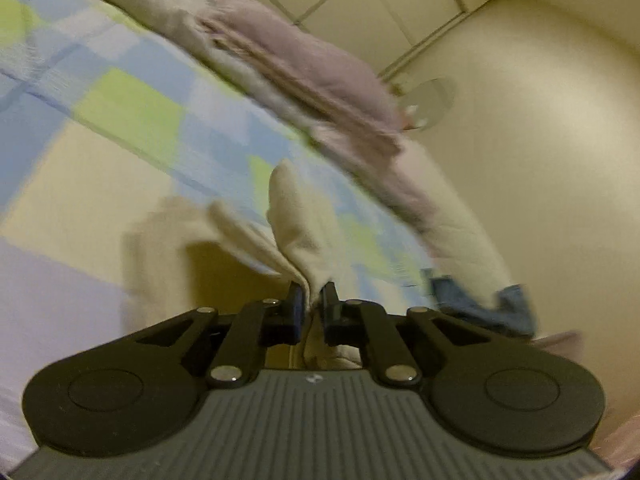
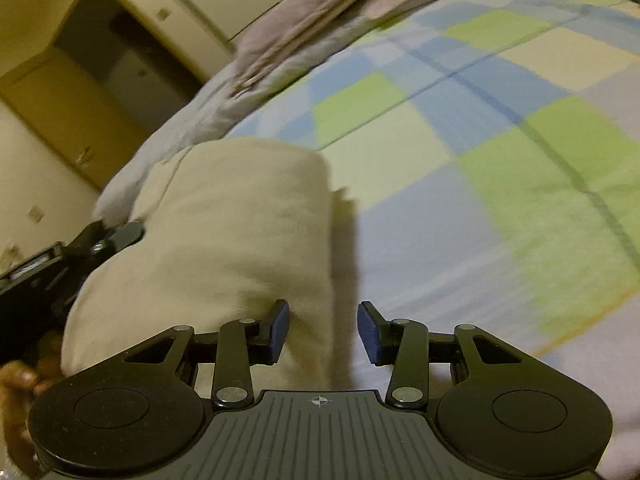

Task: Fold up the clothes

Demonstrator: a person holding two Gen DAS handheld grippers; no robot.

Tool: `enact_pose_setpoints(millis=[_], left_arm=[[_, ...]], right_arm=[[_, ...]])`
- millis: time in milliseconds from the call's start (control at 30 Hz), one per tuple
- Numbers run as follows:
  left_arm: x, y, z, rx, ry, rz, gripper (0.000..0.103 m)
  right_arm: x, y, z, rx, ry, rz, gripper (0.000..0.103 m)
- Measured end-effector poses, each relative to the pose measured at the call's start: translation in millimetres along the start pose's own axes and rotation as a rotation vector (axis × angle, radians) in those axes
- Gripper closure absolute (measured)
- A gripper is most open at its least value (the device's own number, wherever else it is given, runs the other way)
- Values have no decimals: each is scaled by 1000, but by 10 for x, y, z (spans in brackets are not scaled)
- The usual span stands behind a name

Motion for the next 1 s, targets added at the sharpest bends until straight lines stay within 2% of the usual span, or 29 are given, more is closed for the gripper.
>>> enact_pose_setpoints(millis=[100,200,267,300,333,367,433,467,600,733,767,833,867,900,1000], left_arm=[[-494,18,235,-29,74,-86,95],[-574,52,311,-10,100,-58,91],[-540,59,272,1,106,-33,82],[-536,44,256,-6,132,-16,83],[-498,15,212,-9,131,-16,90],[-426,32,168,6,63,-24,96],[-276,89,85,38,-71,-28,97],[-221,122,66,54,-106,-17,97],[-555,-6,235,-1,-53,-117,95],[-527,84,274,17,-82,-150,94],[-508,69,248,8,-62,-143,92],[-544,45,167,-2,1,-120,82],[-564,32,118,-2,35,-114,68],[-585,18,68,-1,68,-108,61],[-661,-79,-98,2,147,-68,59]], right_arm=[[-132,-204,122,-37,57,-1,60],[-181,-273,225,-49,98,-1,60],[-146,-284,235,-48,79,-6,60],[-117,-290,232,-52,57,-13,60],[-96,-289,216,-53,41,-21,60],[-97,-275,197,-45,38,-21,60],[-122,-244,160,-21,46,-18,60],[-147,-229,141,-7,55,-14,60],[-194,-308,189,-17,95,4,60],[-232,-358,251,-32,156,12,60],[-233,-355,242,-40,159,10,60],[-222,-327,186,-49,150,-4,60],[-211,-302,140,-47,137,-17,60],[-199,-278,94,-46,125,-31,60],[-136,-280,-50,-43,71,-73,60]])
Point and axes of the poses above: each gripper's, at about its wrist camera, not at the fingertips, and y roughly against the way its jaws point, x to its right, z to its underside, the point moved 9 cm from there along -y, roughly the way its jaws point, and after that the axes turned 2 degrees about -y, right-handed, at the moved point
